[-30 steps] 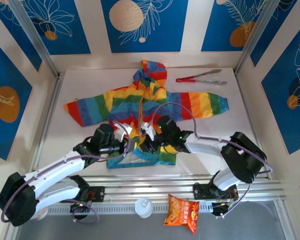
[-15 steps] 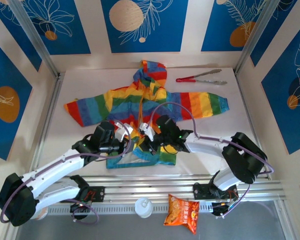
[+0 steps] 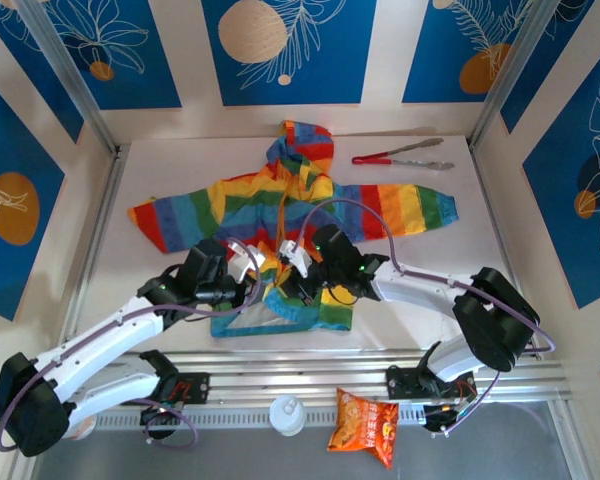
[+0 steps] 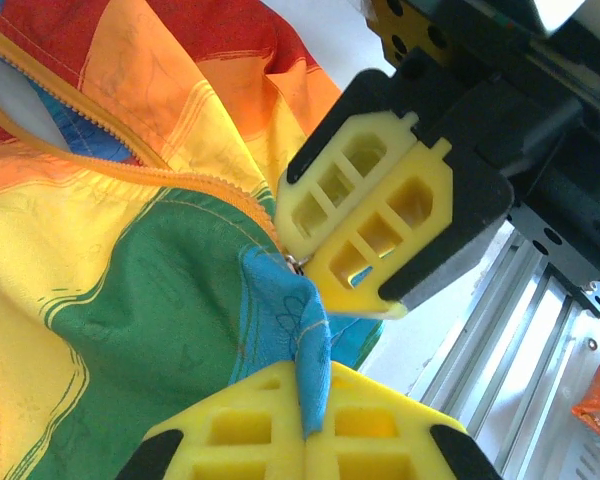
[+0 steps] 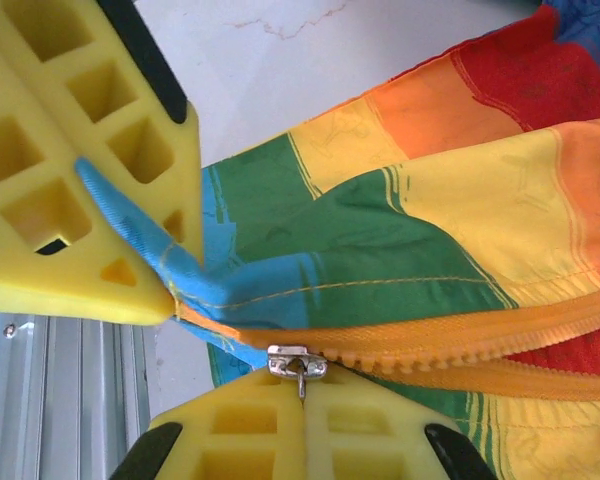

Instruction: Zip up the jacket

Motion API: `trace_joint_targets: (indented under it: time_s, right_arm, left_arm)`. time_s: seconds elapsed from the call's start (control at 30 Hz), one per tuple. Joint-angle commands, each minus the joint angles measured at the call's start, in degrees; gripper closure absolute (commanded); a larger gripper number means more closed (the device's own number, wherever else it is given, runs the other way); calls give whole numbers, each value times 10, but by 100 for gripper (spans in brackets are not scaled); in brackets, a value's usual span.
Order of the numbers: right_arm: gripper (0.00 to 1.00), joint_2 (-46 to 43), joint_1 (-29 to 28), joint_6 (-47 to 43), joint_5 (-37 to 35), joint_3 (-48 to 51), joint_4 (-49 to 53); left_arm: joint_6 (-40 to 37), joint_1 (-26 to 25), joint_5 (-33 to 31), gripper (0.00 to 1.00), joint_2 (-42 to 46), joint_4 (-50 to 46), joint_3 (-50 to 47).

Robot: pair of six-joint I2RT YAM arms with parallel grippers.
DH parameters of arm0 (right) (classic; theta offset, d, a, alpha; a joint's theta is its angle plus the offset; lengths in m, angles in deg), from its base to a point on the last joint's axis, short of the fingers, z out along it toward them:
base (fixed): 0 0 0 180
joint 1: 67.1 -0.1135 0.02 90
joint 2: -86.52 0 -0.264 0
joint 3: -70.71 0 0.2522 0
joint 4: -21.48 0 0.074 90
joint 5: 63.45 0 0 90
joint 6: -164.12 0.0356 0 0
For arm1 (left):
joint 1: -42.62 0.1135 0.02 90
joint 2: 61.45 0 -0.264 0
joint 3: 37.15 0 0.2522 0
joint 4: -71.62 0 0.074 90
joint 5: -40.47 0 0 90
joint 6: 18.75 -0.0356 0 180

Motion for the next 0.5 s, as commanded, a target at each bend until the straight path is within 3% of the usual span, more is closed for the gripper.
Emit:
trace_joint_targets:
  time_s: [0.0,0.47]
  right_arm:
    - [100,3,11,14,-11,-18,12]
    - [100,13,15,27,-22,-37,19]
  left_arm:
    - [-11,-4,3,100,17,-39,12]
    - [1,-3,-12,100,43,-99,37]
